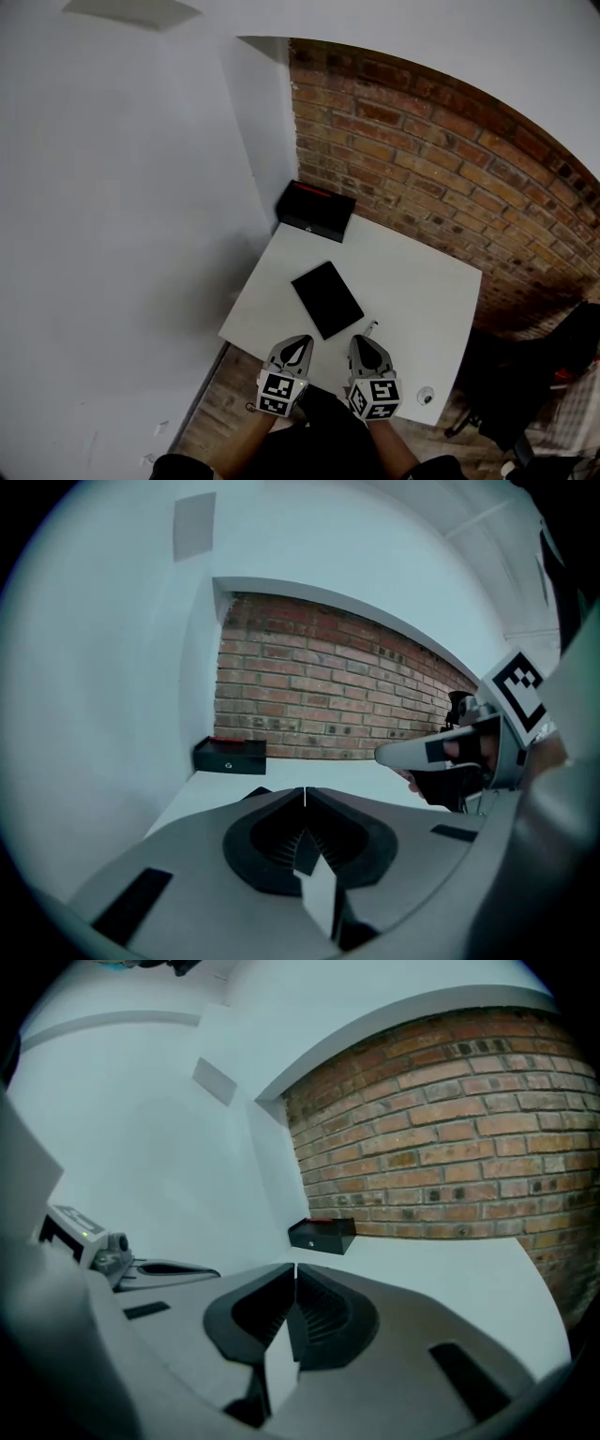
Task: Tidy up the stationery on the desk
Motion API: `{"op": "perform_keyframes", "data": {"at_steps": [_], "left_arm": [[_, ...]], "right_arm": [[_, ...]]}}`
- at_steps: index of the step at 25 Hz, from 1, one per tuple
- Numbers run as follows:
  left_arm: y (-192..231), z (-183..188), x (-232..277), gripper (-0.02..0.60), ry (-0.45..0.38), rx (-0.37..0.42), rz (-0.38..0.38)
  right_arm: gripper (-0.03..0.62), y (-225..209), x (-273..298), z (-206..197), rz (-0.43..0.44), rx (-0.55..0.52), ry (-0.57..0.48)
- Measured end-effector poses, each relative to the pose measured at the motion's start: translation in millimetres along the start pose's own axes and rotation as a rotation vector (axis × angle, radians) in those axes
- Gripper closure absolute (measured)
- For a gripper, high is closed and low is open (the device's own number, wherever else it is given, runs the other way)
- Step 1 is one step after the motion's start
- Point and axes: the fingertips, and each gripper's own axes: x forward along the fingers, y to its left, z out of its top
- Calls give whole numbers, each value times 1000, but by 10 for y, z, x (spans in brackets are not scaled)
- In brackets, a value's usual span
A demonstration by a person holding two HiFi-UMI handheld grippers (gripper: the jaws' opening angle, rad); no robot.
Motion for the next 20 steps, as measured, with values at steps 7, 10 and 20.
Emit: {"op": "perform_keyframes", "data": {"at_steps": [7,10,20], "left_arm": [[226,40,388,565,46,-24,-36],[332,-36,533,563,75,-36,-36],[596,-416,886,483,197,-158,6]], "right_arm": [[570,-304,542,37,-29,6,67],[569,-394,733,15,-20,-9,98],[500,-637,1196,-361,59,-80,313]]}}
